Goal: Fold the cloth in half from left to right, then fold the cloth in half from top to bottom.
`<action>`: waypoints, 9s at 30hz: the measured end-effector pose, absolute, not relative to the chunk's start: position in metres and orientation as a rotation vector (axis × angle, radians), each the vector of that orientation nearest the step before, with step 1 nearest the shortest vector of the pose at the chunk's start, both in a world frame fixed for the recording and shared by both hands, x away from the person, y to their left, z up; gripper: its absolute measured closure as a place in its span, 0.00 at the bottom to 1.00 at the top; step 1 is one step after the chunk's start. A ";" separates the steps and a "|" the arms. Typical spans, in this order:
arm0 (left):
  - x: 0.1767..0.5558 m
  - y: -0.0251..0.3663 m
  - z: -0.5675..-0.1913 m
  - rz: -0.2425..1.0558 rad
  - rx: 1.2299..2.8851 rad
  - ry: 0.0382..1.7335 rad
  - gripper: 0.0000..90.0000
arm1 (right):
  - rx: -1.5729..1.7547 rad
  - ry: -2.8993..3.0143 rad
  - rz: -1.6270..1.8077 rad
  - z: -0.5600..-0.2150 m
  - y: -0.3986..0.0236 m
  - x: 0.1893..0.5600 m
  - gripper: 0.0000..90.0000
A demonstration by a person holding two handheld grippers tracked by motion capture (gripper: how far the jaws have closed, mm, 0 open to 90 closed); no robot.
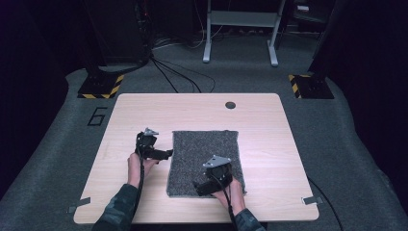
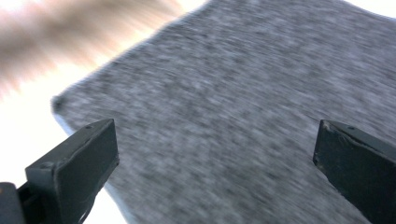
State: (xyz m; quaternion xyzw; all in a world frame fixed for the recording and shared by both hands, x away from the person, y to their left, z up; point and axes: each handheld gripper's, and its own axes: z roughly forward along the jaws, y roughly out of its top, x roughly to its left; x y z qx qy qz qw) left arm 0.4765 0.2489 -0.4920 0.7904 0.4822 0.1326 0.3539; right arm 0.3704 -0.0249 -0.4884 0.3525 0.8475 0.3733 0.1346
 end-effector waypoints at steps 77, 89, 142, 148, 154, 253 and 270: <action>0.539 0.204 -0.496 0.401 2.063 1.213 0.95 | 0.798 2.488 1.206 -0.496 0.060 0.323 0.98; 0.541 0.202 -0.469 0.445 2.057 1.194 0.96 | 0.786 2.430 1.287 -0.474 0.050 0.321 0.98; 0.562 0.116 -0.439 0.493 2.200 1.045 0.95 | 0.975 2.246 1.318 -0.453 -0.027 0.319 0.98; 0.564 0.102 -0.441 0.493 2.200 1.036 0.95 | 1.002 2.222 1.309 -0.454 -0.036 0.317 0.98; 0.565 0.090 -0.445 0.485 2.228 1.019 0.95 | 1.030 2.202 1.309 -0.455 -0.045 0.317 0.98; 0.562 0.169 -0.498 0.286 2.153 1.261 0.19 | 1.341 2.303 1.042 -0.471 -0.101 0.472 0.17; 0.571 0.160 -0.505 0.263 2.160 1.269 0.25 | 1.445 2.336 0.927 -0.488 -0.080 0.556 0.35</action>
